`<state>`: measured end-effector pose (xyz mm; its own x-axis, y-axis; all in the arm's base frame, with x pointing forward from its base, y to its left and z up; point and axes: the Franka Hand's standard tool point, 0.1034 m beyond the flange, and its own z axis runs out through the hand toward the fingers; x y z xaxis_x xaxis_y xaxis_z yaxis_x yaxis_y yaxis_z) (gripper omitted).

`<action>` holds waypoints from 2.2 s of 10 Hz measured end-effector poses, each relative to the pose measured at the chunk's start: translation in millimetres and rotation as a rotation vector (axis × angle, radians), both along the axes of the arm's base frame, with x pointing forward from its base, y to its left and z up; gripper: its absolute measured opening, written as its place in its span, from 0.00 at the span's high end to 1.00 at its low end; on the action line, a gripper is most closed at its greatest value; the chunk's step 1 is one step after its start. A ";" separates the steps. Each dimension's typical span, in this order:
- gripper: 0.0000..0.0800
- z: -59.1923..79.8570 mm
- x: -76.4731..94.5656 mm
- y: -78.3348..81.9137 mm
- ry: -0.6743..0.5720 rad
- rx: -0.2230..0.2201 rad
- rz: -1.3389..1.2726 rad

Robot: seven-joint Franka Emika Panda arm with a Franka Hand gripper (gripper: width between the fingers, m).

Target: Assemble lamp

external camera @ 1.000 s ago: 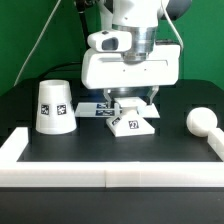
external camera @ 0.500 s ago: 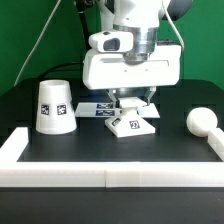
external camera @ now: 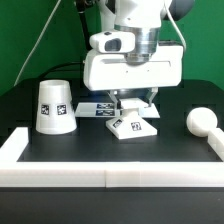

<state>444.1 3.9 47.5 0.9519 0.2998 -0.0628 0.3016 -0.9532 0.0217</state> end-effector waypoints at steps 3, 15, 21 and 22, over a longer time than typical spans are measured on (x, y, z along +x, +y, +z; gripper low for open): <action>0.33 2.0 41.7 8.2 -0.021 -0.001 -0.002; 0.33 2.1 140.2 96.4 -0.109 0.014 -0.381; 0.33 4.6 170.2 95.0 -0.146 0.024 -0.287; 0.33 3.8 169.4 95.1 -0.145 0.023 -0.286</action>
Offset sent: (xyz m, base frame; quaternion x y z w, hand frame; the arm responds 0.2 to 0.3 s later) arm 0.0613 0.0273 -0.0062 0.0085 0.0074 0.0932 0.9956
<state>613.5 99.0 51.3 0.9963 0.0182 0.0836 0.0164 -0.9996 0.0219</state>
